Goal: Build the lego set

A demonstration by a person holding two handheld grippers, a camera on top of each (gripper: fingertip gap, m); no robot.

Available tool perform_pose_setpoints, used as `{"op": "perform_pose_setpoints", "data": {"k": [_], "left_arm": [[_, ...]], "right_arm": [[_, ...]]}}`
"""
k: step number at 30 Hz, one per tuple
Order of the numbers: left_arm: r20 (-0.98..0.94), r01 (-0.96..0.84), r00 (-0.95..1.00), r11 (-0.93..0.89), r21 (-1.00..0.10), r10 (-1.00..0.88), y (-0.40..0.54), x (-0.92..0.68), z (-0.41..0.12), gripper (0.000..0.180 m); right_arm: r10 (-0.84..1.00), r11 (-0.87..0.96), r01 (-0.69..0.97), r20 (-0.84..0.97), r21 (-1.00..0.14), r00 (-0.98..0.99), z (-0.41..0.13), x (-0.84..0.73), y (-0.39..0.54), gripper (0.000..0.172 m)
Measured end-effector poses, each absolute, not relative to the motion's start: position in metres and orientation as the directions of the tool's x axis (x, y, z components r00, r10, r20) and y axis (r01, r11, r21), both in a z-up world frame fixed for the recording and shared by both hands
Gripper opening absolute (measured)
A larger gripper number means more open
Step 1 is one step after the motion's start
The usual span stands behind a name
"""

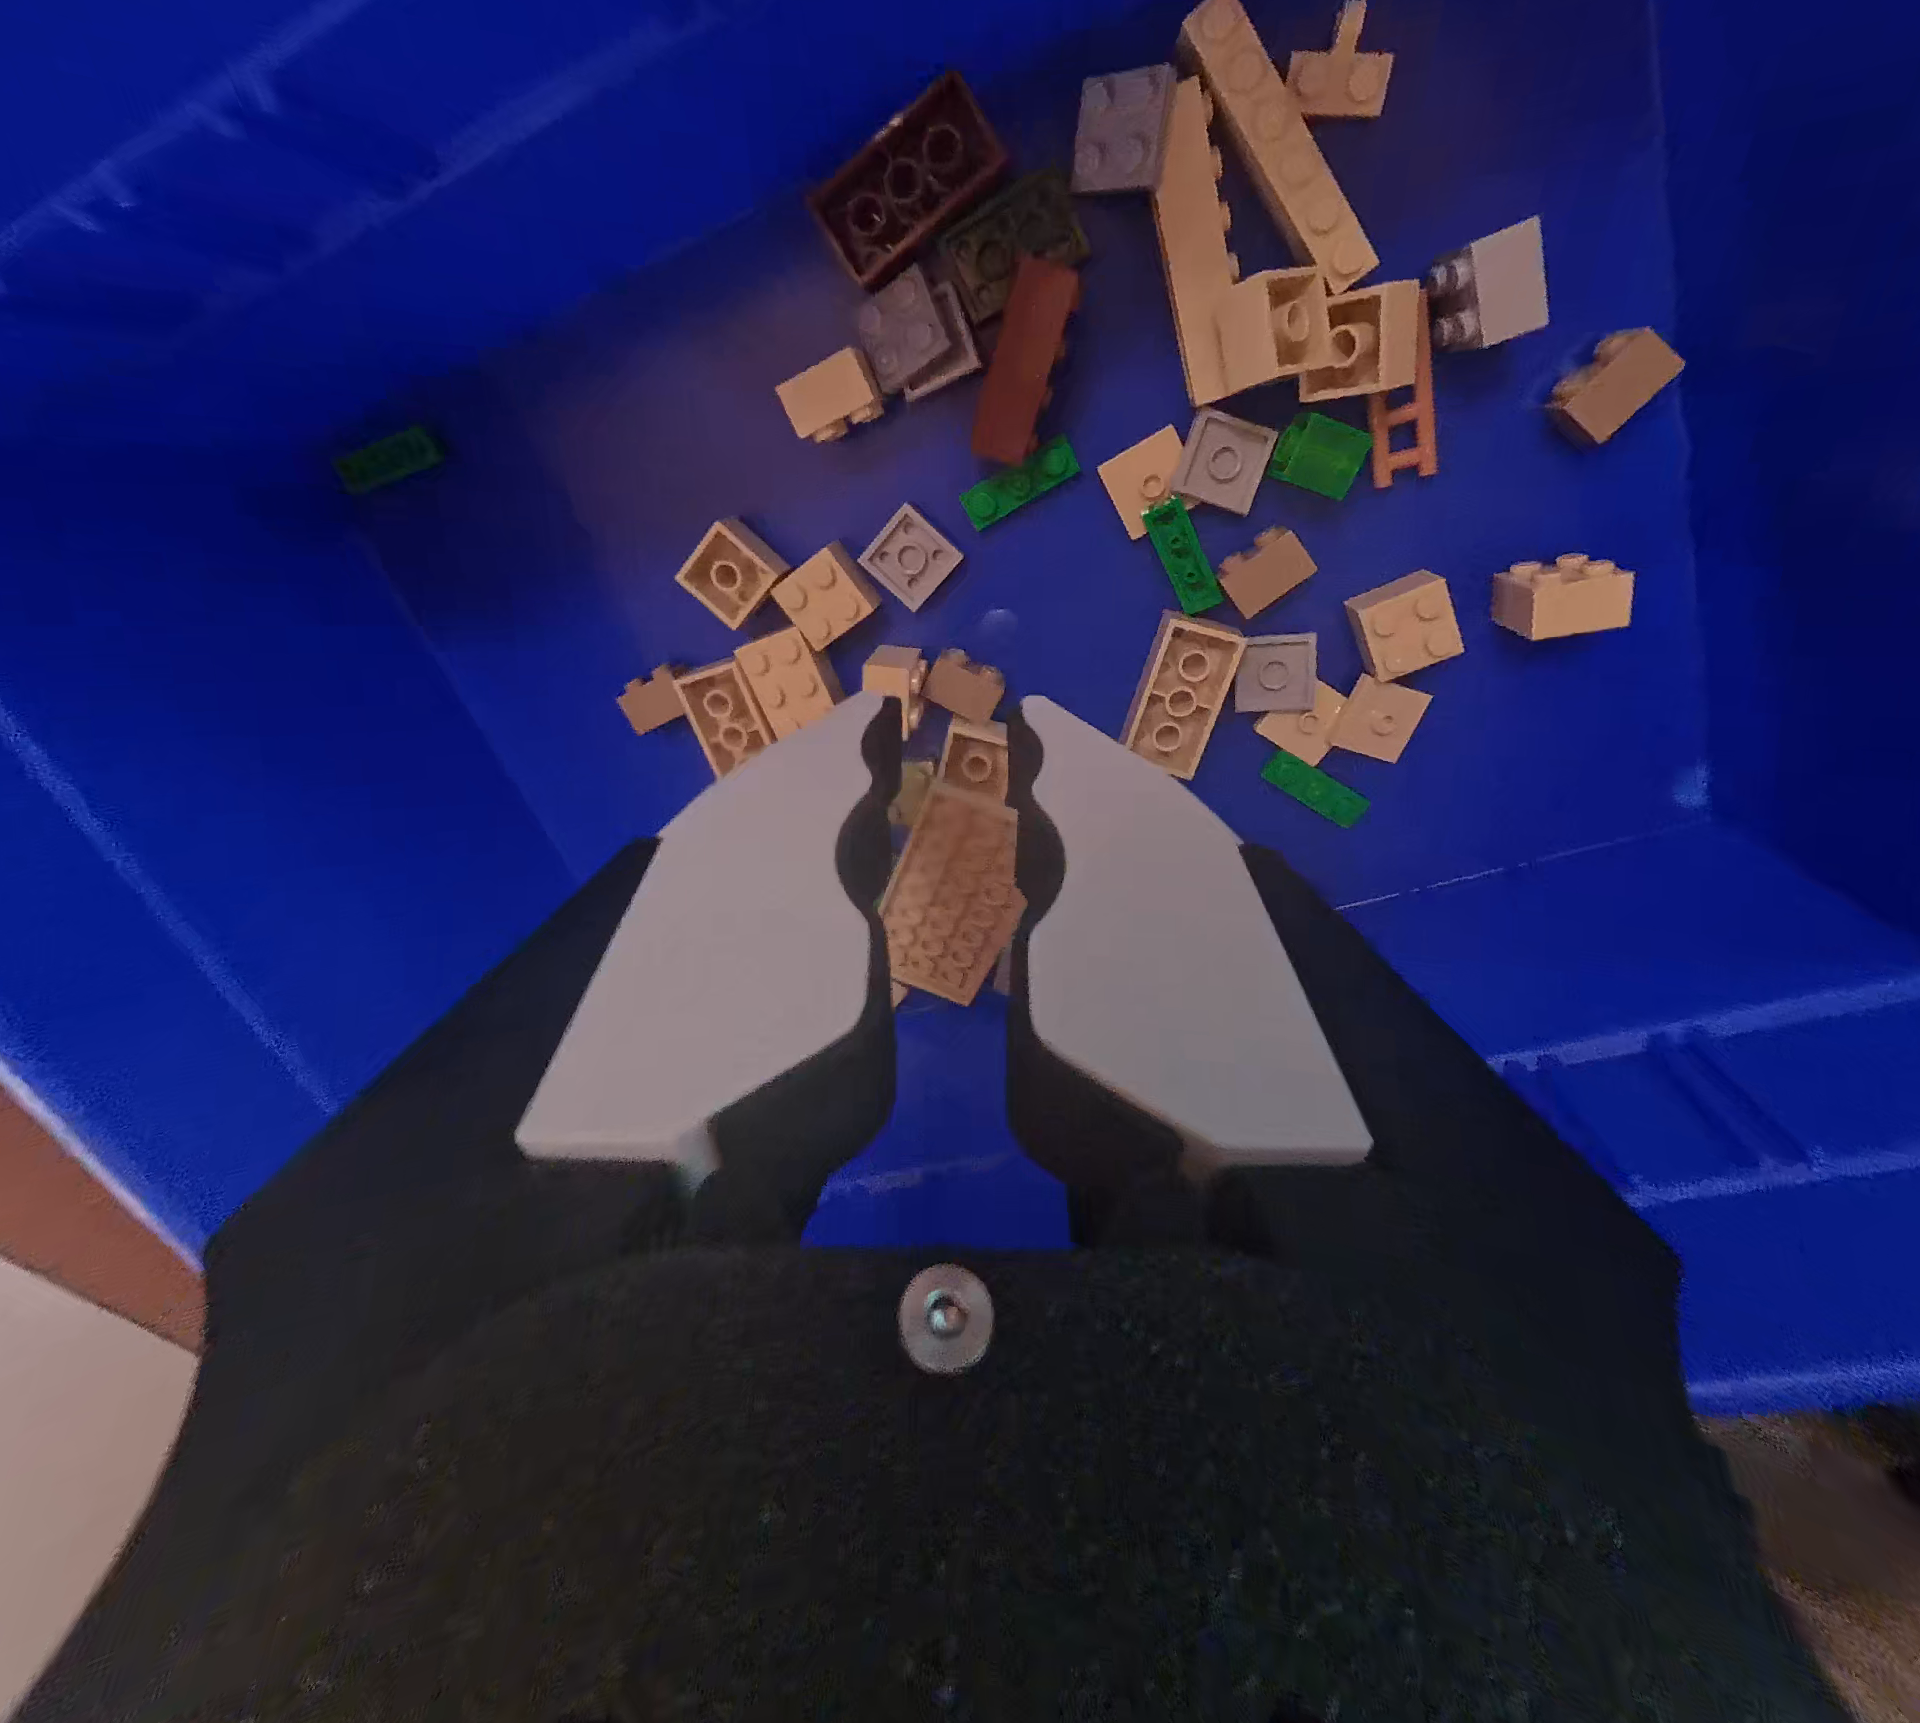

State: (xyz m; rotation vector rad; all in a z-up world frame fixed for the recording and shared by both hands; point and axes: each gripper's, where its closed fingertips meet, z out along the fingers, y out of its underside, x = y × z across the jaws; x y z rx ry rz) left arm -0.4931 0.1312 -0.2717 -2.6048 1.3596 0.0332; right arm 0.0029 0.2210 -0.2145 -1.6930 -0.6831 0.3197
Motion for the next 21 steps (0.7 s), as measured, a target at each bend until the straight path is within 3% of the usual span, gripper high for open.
{"op": "perform_pose_setpoints", "data": {"k": [1, 14, 21], "left_arm": [[-0.107, -0.825, 0.561, -0.542, -0.163, -0.821, 0.131, -0.494, -0.275, 0.019], [-0.057, -0.843, 0.534, -0.526, -0.108, -0.844, 0.135, -0.512, -0.294, 0.024], [-0.032, -0.837, 0.544, -0.538, -0.101, -0.839, 0.137, -0.516, -0.294, 0.012]], "right_arm": [[0.596, -0.106, 0.267, 0.154, -0.958, 0.788, -0.215, 0.003, 0.221, 0.000], [0.587, -0.141, 0.266, 0.135, -0.954, 0.798, -0.225, 0.005, 0.226, 0.000], [0.591, -0.154, 0.262, 0.124, -0.953, 0.797, -0.227, 0.005, 0.226, 0.000]]}}
